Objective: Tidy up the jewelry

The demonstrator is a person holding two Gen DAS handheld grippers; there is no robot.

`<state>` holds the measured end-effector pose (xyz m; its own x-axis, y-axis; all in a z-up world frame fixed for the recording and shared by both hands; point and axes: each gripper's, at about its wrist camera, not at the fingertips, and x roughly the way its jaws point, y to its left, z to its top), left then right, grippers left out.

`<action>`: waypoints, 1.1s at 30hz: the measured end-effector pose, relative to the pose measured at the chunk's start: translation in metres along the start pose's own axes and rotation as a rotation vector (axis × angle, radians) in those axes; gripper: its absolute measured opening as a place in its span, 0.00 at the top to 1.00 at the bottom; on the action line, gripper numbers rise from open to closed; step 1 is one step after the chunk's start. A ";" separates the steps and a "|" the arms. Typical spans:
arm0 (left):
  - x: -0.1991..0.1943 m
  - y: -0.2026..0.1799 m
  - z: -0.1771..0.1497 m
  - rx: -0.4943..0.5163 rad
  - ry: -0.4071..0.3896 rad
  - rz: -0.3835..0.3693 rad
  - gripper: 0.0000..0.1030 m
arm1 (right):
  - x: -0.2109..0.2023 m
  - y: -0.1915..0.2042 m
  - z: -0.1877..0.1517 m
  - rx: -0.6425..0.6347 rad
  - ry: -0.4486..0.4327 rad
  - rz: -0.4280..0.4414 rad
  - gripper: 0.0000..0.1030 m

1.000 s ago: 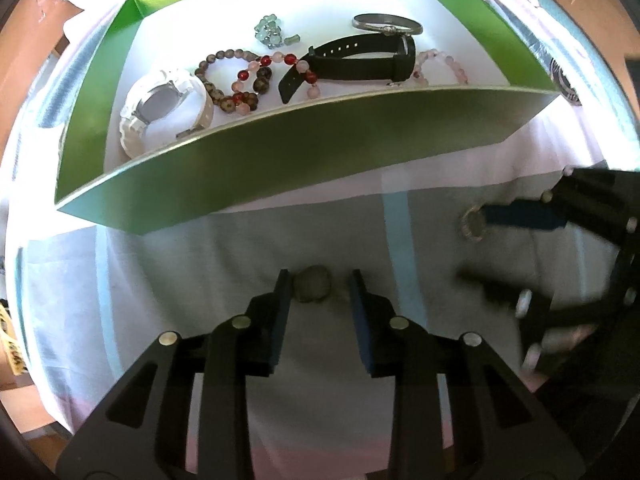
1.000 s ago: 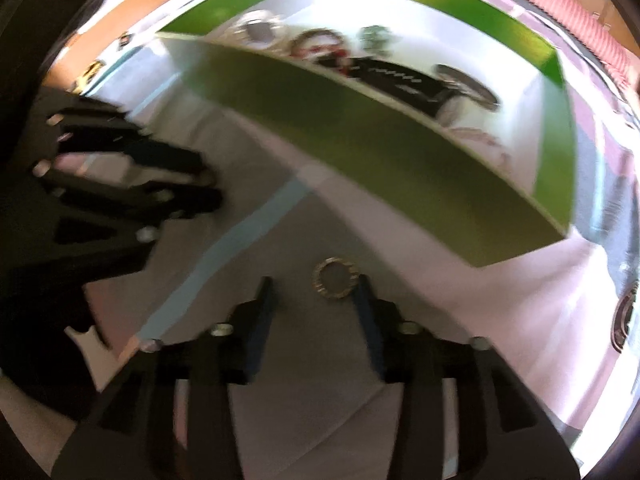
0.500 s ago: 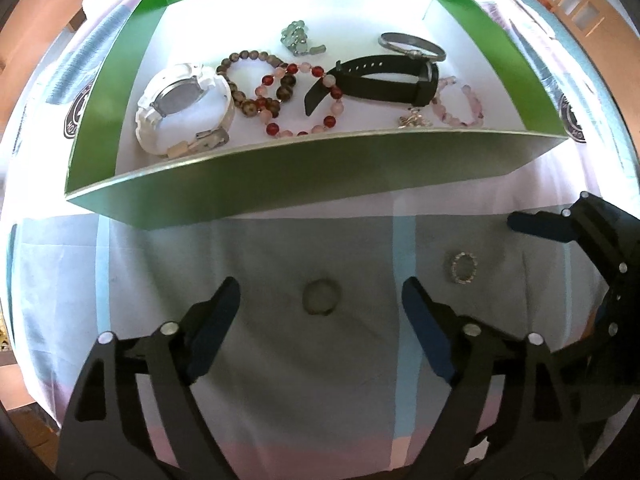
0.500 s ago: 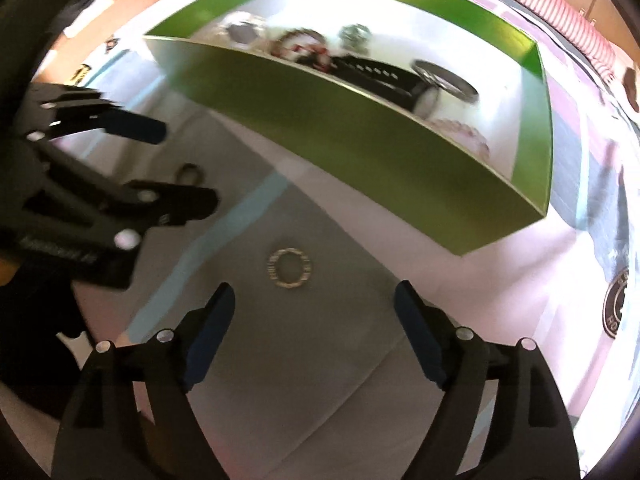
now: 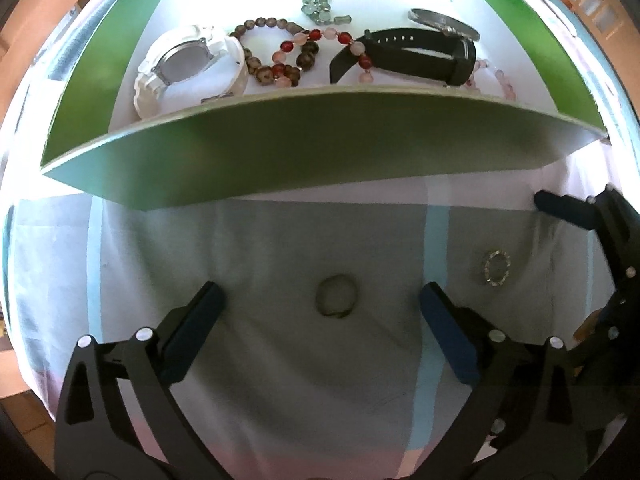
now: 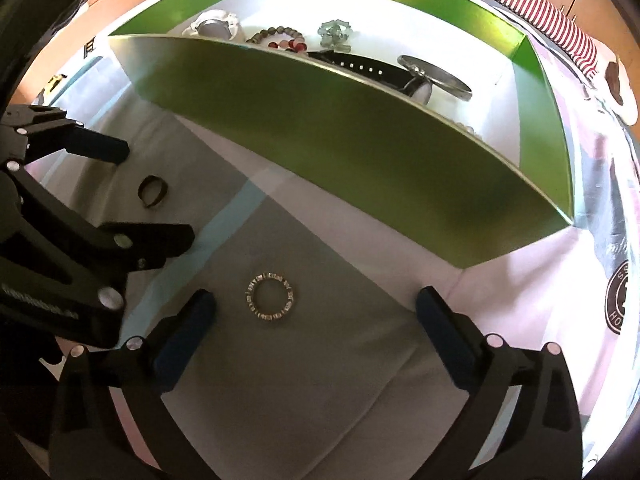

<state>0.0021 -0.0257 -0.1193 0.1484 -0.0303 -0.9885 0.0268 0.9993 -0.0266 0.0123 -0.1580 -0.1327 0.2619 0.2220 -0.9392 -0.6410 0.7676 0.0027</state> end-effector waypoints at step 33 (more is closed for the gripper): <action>-0.002 0.000 -0.004 -0.017 -0.054 -0.008 0.04 | -0.013 0.011 0.003 0.041 -0.040 -0.020 0.27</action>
<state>-0.0018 -0.0258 -0.1175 0.2017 -0.0393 -0.9787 0.0114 0.9992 -0.0378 0.0040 -0.1511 -0.1194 0.3035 0.2291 -0.9249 -0.6050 0.7962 -0.0013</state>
